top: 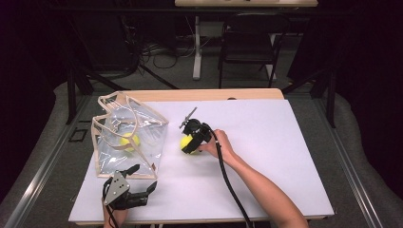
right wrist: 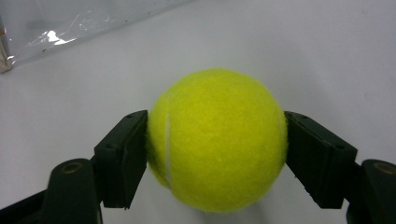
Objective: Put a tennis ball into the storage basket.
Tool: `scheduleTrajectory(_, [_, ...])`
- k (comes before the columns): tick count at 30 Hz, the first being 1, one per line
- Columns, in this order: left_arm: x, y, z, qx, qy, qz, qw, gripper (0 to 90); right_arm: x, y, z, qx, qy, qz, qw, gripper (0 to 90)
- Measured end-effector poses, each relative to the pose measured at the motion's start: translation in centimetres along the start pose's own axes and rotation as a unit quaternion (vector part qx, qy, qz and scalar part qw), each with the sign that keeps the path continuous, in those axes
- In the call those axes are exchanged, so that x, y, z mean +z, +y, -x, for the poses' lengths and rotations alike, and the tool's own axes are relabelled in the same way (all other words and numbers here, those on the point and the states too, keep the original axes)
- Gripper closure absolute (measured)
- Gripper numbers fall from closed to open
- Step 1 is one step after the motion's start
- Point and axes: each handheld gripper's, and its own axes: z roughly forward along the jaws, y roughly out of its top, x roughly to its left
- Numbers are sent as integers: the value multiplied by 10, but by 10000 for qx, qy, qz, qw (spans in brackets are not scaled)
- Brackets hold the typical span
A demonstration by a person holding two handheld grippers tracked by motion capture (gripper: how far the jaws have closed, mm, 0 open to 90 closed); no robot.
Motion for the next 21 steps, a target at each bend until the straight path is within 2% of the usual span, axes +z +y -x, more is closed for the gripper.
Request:
scheduleTrajectory(7, [0, -1, -2, -16, -5, -27, 10000, 160, -2, 0, -1, 11, -32, -67, 10000, 256])
scheduleTrajectory(21, [0, 0, -2, 8, 9, -21, 10000, 160, -16, 7, -8, -215, -189, -84, 9996, 256])
